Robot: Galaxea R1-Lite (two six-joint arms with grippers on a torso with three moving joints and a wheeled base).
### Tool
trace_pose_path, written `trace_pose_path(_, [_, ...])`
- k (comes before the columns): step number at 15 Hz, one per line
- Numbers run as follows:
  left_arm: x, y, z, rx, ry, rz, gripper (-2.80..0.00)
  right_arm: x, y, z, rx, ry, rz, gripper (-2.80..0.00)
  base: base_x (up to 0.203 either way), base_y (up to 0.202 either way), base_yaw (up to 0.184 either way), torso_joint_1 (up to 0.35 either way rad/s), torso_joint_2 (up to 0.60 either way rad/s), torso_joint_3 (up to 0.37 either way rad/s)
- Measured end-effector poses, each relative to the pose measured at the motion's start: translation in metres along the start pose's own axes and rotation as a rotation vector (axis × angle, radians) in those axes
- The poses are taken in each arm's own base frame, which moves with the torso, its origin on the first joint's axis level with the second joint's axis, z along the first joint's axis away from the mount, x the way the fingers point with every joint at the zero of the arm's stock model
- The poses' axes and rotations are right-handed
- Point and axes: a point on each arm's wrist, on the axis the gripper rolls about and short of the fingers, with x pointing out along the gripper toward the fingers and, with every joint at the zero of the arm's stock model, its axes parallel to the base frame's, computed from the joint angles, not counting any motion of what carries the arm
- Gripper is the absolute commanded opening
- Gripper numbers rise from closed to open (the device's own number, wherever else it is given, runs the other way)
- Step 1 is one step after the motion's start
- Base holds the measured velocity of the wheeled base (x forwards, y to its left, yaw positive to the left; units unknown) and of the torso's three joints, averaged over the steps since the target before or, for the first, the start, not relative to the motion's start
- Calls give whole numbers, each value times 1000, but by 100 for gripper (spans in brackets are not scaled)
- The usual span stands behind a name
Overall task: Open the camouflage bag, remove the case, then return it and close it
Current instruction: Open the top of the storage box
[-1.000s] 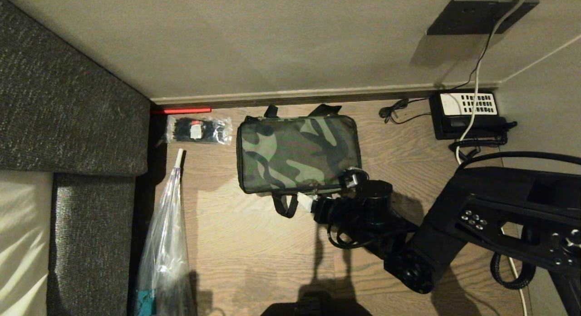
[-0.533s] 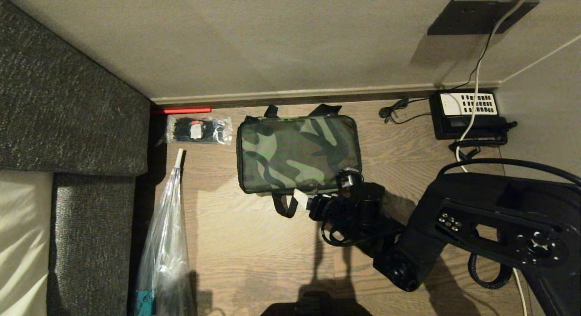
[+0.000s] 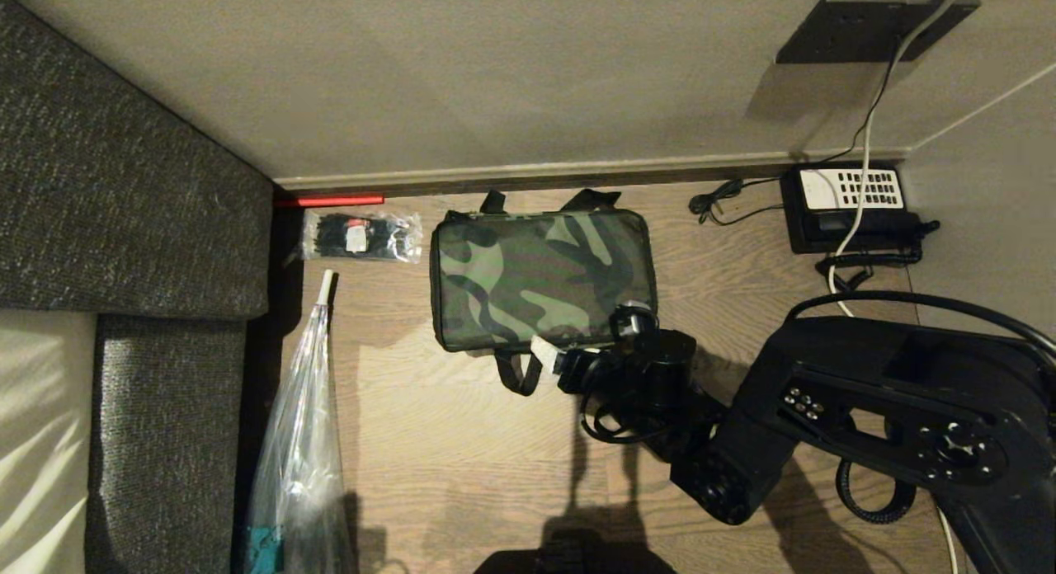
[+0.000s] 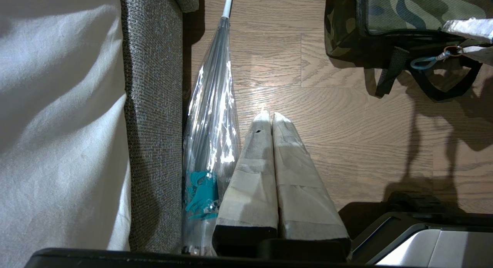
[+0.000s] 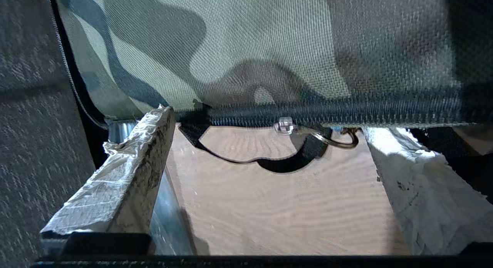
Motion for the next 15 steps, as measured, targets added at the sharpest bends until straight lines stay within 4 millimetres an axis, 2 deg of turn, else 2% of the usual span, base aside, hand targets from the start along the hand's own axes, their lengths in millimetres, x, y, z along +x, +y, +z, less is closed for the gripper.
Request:
trace_pose_path(5, [0,0,0,0,0,0,-280,3,-1,-3,30,-11,7,0,0,0,0,0,0,0])
trace_pose_path(6, [0,0,0,0,0,0,-280,4,-2,-4,32,-9,5,-280,0,0,0,0,0,0])
trace_pose_path(15, [0,0,0,0,0,0,-280,4,-3,-7,17,-29,23,-280,0,0,0,0,0,0])
